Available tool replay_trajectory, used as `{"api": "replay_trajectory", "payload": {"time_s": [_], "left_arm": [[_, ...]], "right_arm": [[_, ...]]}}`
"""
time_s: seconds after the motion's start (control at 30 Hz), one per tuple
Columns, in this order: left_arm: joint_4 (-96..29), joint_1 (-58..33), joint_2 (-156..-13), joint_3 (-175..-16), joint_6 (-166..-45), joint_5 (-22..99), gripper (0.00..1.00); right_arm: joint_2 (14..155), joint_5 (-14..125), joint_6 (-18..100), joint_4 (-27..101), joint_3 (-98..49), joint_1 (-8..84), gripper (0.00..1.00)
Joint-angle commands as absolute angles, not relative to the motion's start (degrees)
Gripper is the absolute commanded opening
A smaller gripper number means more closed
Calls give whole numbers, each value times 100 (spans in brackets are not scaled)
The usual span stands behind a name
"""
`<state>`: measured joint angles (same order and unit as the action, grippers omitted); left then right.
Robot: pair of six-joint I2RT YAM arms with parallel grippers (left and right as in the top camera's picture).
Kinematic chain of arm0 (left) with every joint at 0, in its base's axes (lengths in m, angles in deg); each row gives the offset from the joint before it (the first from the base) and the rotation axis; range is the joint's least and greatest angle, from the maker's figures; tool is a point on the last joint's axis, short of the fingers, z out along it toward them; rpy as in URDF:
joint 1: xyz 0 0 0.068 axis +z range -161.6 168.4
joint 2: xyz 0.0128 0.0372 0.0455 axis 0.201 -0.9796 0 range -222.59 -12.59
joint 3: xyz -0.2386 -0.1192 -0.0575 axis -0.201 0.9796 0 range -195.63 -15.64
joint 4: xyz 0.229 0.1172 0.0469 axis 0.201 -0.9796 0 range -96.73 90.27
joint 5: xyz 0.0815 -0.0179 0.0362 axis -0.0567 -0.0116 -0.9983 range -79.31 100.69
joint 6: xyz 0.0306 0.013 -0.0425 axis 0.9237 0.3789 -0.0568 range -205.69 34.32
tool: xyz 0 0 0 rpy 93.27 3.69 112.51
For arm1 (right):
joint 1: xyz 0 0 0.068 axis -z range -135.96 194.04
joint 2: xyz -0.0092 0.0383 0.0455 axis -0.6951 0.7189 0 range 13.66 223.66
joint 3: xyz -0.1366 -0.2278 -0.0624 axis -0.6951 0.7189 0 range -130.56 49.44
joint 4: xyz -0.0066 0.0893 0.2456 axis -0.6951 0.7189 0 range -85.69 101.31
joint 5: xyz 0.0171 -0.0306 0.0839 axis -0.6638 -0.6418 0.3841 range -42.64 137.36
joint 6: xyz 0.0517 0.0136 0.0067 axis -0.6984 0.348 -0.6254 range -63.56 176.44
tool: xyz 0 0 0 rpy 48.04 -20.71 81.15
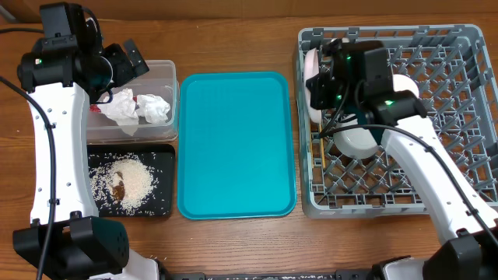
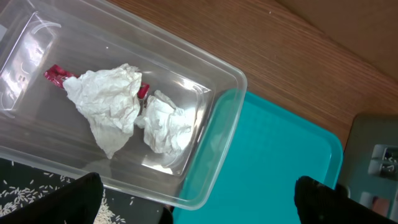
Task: Sort waste into correct bins and load items into the dishwasher
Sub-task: 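Stand the pink plate upright in the rack slots and release it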
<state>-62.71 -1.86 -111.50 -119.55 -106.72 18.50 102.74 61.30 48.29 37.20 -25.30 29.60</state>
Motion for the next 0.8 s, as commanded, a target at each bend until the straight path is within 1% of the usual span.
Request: {"api": "replay_trajectory", "payload": {"time_s": [0.0,0.3,0.77], "left_arm": [[-6271,-223,-11181,-12089,-10648,1774,100],[-6271,-223,-11181,-12089,-10648,1774,100],[-6271,-223,-11181,-12089,-10648,1772,100]], "right_arm": [[9933,5701,4921,3652,-2808,3303,4],[9935,5703,4919,3656,-2806,3673,4],[9935,5900,4897,4284,-2788,3694,4]]}}
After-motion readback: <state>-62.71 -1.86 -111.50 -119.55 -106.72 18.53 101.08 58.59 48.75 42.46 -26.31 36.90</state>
